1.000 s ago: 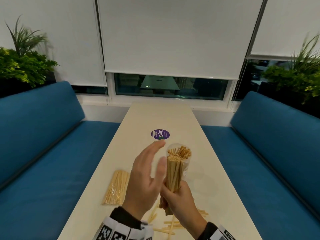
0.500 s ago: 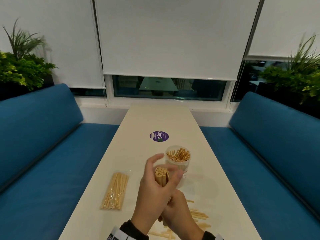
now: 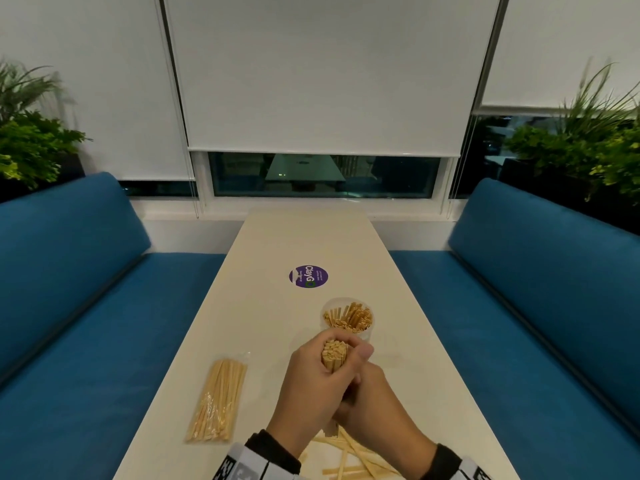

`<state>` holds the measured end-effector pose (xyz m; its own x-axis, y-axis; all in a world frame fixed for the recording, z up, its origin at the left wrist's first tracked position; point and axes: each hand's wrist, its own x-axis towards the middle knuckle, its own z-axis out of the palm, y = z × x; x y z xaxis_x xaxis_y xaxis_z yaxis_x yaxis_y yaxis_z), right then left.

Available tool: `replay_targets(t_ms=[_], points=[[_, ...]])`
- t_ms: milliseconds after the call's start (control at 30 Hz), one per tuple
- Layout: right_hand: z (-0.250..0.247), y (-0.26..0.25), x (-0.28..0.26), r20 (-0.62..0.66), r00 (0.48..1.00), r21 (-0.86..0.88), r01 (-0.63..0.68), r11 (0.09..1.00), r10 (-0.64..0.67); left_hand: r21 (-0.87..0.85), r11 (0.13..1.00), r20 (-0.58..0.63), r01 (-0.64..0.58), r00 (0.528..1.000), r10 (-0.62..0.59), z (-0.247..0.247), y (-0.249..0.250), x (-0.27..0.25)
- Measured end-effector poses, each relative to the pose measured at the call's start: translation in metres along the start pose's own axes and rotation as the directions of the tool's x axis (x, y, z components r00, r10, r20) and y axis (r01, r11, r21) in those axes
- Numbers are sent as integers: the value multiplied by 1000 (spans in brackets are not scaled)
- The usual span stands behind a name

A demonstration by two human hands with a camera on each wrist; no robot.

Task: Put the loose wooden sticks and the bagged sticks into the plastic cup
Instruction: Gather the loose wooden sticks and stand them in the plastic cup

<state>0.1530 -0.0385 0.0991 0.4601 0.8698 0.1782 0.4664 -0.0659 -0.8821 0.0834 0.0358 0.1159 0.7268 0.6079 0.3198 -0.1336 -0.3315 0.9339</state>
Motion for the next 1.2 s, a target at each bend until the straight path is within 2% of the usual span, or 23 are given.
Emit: replay_targets(t_ms=[133, 167, 233, 300, 333, 467, 600, 733, 967, 1100, 1200], points=[[-17, 17, 17, -81, 992, 0, -96, 995, 96, -180, 984, 209, 6, 977, 32, -2, -14, 21], [-25, 20, 21, -135, 984, 31, -111, 993, 114, -244, 969, 206, 34, 978, 18, -4, -22, 27], [-44, 22, 32, -252, 959, 118, -100, 988, 128, -330, 936, 109, 120, 990, -88, -10, -47, 40], [-62, 26, 48, -357, 924, 174, -78, 982, 137, -262, 946, 29, 190, 981, -190, -15, -75, 49], [-70, 30, 58, -408, 903, 183, -62, 981, 133, -193, 955, 27, 225, 974, -224, -15, -89, 52], [-83, 40, 102, -501, 857, 183, -27, 983, 117, 91, 946, 115, 312, 940, -321, -2, -124, 65], [-76, 47, 140, -455, 886, 144, -32, 989, 94, 159, 933, 126, 324, 930, -345, 17, -136, 86], [-61, 63, 159, -348, 936, 5, -51, 999, 49, 46, 929, 107, 366, 923, -369, 26, -151, 98], [-60, 87, 156, -166, 986, -172, -11, 985, -18, -45, 946, 70, 321, 946, -318, 29, -162, 97], [-59, 93, 153, -27, 999, -320, -43, 946, 37, -3, 965, 58, 263, 963, -262, 30, -164, 92], [-62, 83, 159, 90, 983, -387, -111, 915, 158, -13, 971, 61, 240, 969, -239, 30, -162, 92]])
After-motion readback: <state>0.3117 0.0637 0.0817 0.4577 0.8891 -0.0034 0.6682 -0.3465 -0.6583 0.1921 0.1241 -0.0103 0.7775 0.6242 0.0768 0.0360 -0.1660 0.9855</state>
